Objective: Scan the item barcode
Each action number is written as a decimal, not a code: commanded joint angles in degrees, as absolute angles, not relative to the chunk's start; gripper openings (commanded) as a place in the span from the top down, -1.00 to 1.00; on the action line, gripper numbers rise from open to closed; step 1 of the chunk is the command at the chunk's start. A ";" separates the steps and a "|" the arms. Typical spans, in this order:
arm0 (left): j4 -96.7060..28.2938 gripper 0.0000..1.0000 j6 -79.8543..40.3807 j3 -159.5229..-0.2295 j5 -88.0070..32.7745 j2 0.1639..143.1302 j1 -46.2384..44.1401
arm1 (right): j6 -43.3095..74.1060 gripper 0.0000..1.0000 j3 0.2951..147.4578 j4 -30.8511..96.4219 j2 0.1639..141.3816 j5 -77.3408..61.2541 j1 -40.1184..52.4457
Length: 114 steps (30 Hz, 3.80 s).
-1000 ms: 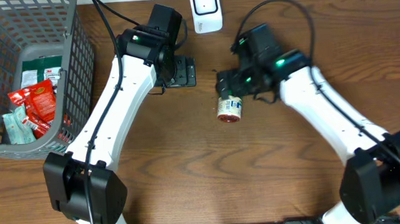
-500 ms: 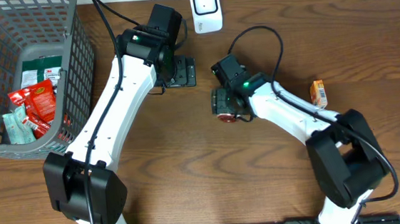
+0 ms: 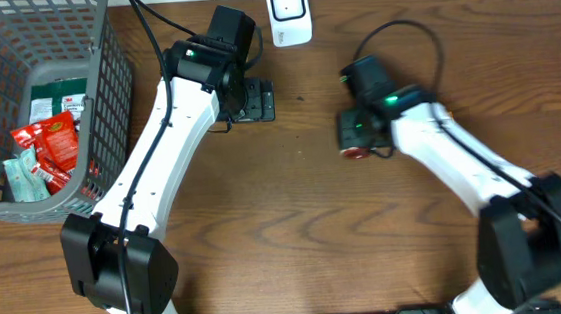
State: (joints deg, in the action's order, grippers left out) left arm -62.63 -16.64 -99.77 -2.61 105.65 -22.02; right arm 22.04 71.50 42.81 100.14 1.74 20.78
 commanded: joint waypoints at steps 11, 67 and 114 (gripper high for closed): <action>-62.76 -0.87 -16.12 -100.40 -1.87 105.34 -21.93 | 10.63 -0.15 65.23 42.37 98.54 6.17 14.28; -70.65 -0.49 -24.82 -122.23 11.64 91.33 8.10 | 10.00 -0.98 89.25 61.56 96.79 -6.52 -1.85; -47.16 -0.24 -32.93 -76.01 11.64 109.30 23.20 | 9.98 -0.98 89.19 62.22 96.79 -6.28 -2.04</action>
